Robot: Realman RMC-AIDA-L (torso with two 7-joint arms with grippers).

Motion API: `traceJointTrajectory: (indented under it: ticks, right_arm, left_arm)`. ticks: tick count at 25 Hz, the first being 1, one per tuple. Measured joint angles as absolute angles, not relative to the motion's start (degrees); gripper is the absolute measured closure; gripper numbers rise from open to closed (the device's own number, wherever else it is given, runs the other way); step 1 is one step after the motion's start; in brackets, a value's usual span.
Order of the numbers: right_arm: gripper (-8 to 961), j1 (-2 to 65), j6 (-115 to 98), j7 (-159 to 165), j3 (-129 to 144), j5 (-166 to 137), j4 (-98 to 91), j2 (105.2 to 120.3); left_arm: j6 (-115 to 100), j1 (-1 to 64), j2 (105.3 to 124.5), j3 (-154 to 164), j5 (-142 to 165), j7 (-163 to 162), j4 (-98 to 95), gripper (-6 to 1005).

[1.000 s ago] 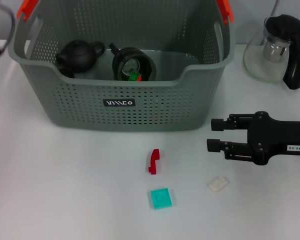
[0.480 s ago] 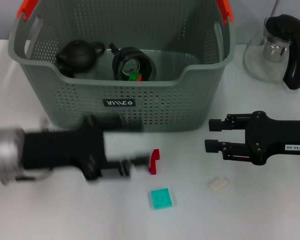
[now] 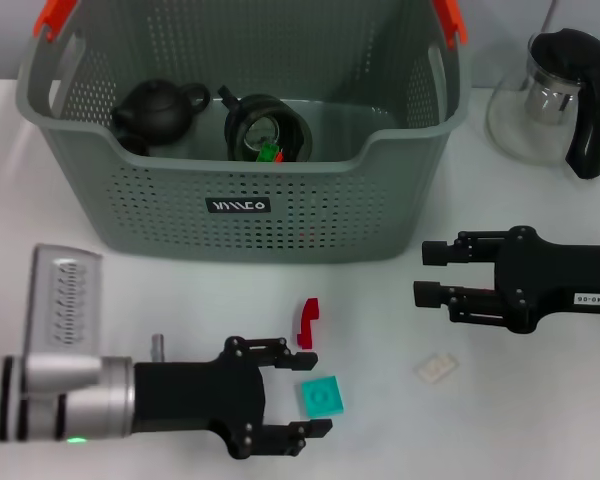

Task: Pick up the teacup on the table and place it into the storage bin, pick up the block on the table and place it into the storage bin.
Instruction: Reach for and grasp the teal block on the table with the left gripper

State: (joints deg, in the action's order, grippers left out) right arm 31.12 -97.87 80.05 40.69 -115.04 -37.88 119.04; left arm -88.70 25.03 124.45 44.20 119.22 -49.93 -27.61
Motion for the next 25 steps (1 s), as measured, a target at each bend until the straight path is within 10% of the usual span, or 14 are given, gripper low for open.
traceJointTrajectory:
  ticks: [25]
  right_arm:
    - [359,31.02,-97.83,80.15,40.69,-115.05,-37.88,119.0]
  left_arm:
    - [-76.59,27.07,124.72,44.8,118.15,-42.01,-19.21,357]
